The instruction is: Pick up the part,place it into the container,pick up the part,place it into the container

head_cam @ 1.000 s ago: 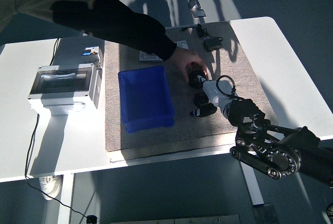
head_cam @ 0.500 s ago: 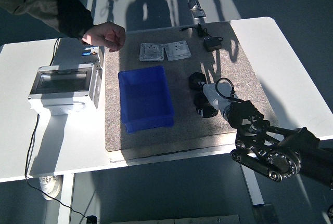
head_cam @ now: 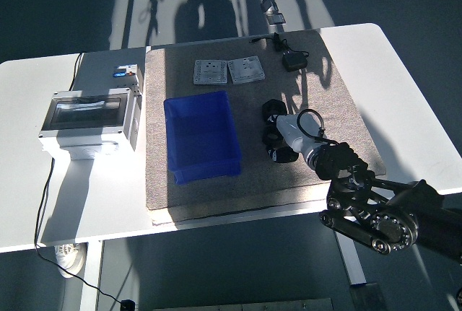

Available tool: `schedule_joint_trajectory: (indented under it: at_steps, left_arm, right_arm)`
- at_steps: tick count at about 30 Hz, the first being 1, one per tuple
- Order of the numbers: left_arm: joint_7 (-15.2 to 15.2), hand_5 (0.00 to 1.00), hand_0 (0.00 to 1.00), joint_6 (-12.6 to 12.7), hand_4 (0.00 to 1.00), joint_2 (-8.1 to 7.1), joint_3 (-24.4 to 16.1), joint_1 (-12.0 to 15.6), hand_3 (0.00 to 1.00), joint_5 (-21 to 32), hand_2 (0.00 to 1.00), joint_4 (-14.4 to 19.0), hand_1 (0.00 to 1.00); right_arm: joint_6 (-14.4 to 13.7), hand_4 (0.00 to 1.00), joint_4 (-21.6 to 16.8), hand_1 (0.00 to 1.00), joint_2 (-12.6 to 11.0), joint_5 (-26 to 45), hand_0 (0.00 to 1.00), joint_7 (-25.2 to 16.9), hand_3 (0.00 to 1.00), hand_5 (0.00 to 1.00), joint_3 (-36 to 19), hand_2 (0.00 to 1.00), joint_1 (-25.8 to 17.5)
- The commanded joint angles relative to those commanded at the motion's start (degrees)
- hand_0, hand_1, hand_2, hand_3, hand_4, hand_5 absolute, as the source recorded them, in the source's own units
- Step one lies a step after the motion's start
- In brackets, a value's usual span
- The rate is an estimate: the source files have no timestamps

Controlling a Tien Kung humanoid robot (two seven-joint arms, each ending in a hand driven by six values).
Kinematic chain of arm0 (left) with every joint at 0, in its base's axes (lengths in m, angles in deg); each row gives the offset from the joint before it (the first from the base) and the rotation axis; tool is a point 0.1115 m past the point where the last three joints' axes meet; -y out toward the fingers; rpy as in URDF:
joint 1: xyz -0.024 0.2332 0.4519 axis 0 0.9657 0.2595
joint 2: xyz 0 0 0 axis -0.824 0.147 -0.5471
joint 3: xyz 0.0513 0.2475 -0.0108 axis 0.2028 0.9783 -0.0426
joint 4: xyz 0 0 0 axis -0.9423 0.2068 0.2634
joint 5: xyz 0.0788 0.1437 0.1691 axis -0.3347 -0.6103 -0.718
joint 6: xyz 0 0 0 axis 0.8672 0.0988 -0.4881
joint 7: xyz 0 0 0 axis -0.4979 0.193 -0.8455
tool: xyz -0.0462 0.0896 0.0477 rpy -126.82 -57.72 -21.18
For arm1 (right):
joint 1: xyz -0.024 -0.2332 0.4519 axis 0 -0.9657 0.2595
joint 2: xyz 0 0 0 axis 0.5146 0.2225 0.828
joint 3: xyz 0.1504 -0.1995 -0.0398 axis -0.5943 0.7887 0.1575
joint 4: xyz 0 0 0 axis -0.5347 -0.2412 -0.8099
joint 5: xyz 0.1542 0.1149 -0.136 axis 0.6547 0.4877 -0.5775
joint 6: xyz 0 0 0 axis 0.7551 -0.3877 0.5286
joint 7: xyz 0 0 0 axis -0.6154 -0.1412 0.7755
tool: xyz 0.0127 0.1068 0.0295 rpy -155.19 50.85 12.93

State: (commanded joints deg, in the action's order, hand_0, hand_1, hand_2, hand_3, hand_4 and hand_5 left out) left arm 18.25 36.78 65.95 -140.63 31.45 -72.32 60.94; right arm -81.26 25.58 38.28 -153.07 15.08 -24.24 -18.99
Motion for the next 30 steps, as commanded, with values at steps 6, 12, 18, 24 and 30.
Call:
schedule_joint_trajectory:
  at_steps: [6,12,18,24,30]
  left_arm:
    - [0.01,0.998,0.711,-0.03,0.998,0.01,-0.08,-0.01,0.674,-0.09,0.751,0.00,0.725]
    - [0.00,0.998,0.711,-0.04,0.998,0.00,-0.18,-0.04,0.671,-0.21,0.750,0.00,0.725]
    - [0.01,0.998,0.711,0.00,0.998,-0.04,-0.26,0.01,0.673,-0.20,0.750,0.00,0.725]
    - [0.04,0.998,0.711,0.12,0.998,-0.15,-0.37,0.13,0.672,-0.24,0.750,0.00,0.725]
    - [0.05,0.998,0.711,0.29,0.998,-0.19,-0.33,-0.02,0.671,-0.17,0.750,0.00,0.725]
  right_arm:
    - [-1.07,0.266,0.33,0.430,-0.05,0.45,0.439,-0.78,0.601,0.035,0.29,0.517,-0.18]
    - [-1.51,0.264,0.17,0.430,-0.22,0.51,0.442,-1.12,0.603,0.032,0.35,0.516,-0.33]
    - [-3.18,0.262,-3.05,0.430,-0.92,-0.92,0.438,-1.37,0.596,0.032,-1.77,0.515,0.47]
    - [-8.47,0.259,-9.30,0.427,-0.55,0.32,0.441,-3.40,0.591,0.028,-2.13,0.509,2.33]
    - [-10.56,0.257,-13.45,0.427,1.47,3.31,0.418,-7.94,0.591,0.025,2.47,0.507,4.37]
